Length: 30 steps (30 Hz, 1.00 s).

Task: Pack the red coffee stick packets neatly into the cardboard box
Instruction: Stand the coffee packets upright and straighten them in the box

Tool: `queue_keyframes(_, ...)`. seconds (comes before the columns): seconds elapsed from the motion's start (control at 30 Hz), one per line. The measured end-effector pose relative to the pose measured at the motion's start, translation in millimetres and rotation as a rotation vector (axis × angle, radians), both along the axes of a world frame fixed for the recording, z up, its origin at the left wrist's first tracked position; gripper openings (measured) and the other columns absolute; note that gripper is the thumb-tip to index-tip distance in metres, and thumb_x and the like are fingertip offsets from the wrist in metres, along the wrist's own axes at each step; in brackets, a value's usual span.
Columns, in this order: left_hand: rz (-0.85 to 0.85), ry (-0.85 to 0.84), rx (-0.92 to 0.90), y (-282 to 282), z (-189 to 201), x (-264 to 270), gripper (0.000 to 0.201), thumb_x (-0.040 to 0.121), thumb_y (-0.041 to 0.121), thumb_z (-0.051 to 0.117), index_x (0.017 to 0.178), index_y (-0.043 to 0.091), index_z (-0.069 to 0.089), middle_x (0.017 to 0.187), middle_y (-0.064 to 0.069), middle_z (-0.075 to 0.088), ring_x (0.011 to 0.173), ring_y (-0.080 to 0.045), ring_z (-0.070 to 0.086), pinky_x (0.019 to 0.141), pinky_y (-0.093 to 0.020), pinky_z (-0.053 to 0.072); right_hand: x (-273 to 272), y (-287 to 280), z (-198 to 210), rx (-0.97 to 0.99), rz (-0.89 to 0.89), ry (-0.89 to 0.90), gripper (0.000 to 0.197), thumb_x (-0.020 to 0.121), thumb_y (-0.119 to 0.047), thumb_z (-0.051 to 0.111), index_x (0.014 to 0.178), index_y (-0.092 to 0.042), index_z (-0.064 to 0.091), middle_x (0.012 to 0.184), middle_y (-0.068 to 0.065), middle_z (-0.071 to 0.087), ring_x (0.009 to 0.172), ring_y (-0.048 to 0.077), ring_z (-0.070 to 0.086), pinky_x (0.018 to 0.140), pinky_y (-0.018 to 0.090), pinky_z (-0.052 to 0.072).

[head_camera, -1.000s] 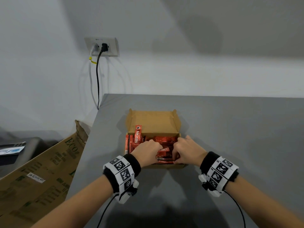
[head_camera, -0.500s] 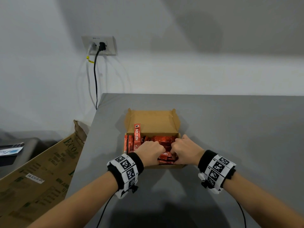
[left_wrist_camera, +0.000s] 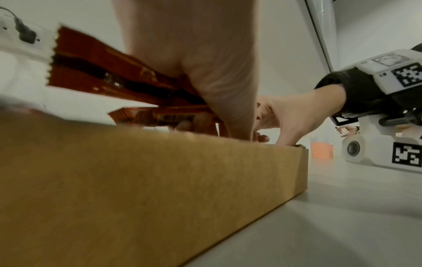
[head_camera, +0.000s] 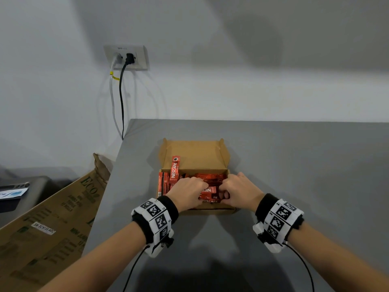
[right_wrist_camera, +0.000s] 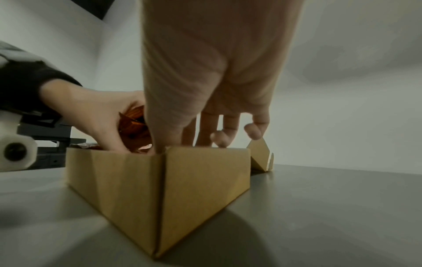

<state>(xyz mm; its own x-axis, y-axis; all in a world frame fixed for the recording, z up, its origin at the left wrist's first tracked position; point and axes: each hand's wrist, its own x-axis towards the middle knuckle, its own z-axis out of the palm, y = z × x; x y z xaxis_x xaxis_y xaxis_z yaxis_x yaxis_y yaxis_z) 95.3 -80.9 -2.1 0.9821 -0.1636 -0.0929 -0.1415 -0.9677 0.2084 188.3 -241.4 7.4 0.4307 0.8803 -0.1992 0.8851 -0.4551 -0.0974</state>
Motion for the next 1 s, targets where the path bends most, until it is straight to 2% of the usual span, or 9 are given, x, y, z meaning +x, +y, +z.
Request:
queue_keyframes(0.2,0.032,0.01,-0.021,4,1,2,0.023,0.088,0.018,0.059,0.109,0.009,0.06,0.108,-0.006,0.061,0.096,-0.024,0.061,0.08,-0.035,0.051,4,2,6,-0.007,-0.058,0.068,0.015,0.083,-0.037,0.065,0.089,-0.024,0.07,0.088,-0.01,0.067,0.093,0.01,0.055,0.081,0.028,0.031)
queue_keyframes(0.33,0.032,0.018,-0.022,3,0,2,0.022,0.087,0.016,0.059,0.108,0.008,0.06,0.108,-0.006,0.061,0.095,-0.024,0.061,0.08,-0.036,0.052,3,3,6,-0.012,-0.068,0.067,0.016,0.082,-0.036,0.067,0.091,-0.023,0.067,0.081,-0.012,0.059,0.094,0.01,0.056,0.078,0.026,0.027)
queue_keyframes(0.5,0.059,0.015,-0.09,4,1,-2,0.019,0.088,0.018,0.059,0.105,0.008,0.061,0.104,-0.004,0.062,0.092,-0.022,0.062,0.078,-0.033,0.053,4,-1,7,-0.011,-0.082,0.064,0.022,0.08,-0.04,0.067,0.094,-0.022,0.066,0.089,-0.01,0.061,0.092,0.011,0.055,0.082,0.028,0.036)
queue_keyframes(0.6,0.207,-0.04,-0.41,7,9,-5,0.016,0.089,0.013,0.058,0.105,0.011,0.055,0.097,-0.003,0.063,0.082,-0.016,0.064,0.072,-0.025,0.055,3,-5,7,0.25,-0.093,0.072,0.031,0.084,-0.042,0.063,0.106,-0.021,0.061,0.087,-0.01,0.056,0.076,0.006,0.05,0.079,0.032,0.047)
queue_keyframes(0.67,0.323,-0.042,-0.674,7,15,-7,0.039,0.086,0.008,0.061,0.119,0.012,0.042,0.095,-0.004,0.062,0.079,-0.015,0.065,0.071,-0.027,0.056,-5,-2,8,0.499,-0.128,0.197,0.043,0.089,-0.039,0.057,0.127,-0.02,0.049,0.094,-0.012,0.051,0.071,0.001,0.046,0.073,0.024,0.048)
queue_keyframes(0.73,0.326,0.047,-0.816,6,21,-7,0.071,0.082,0.005,0.066,0.137,0.014,0.022,0.098,-0.002,0.061,0.075,-0.01,0.065,0.067,-0.026,0.056,-16,9,9,0.641,-0.119,0.31,0.047,0.092,-0.034,0.052,0.136,-0.02,0.04,0.105,-0.014,0.049,0.078,-0.001,0.047,0.08,0.018,0.046)
queue_keyframes(0.83,0.308,0.145,-0.89,8,25,-5,0.087,0.079,0.004,0.07,0.144,0.015,0.013,0.103,0.001,0.058,0.059,-0.003,0.062,0.058,-0.019,0.052,-21,24,8,0.764,-0.016,0.303,0.026,0.088,-0.022,0.06,0.113,-0.012,0.061,0.1,-0.014,0.054,0.084,-0.005,0.049,0.082,0.012,0.045)
queue_keyframes(0.93,0.271,0.107,-0.82,17,31,-8,0.061,0.08,0.02,0.073,0.132,0.015,0.041,0.104,0.003,0.061,0.064,0.001,0.061,0.063,-0.022,0.055,-10,27,11,0.81,-0.056,0.293,0.011,0.081,-0.006,0.069,0.092,-0.009,0.069,0.086,-0.005,0.066,0.076,0.001,0.058,0.075,0.014,0.05)
queue_keyframes(1.0,0.276,0.109,-0.824,23,35,-12,0.041,0.083,0.024,0.07,0.119,0.012,0.054,0.087,0.004,0.062,0.047,0.004,0.053,0.046,-0.011,0.044,-2,22,10,0.854,-0.113,0.247,0.008,0.079,-0.003,0.07,0.086,-0.007,0.071,0.082,0.001,0.069,0.076,0.006,0.06,0.073,0.022,0.052)
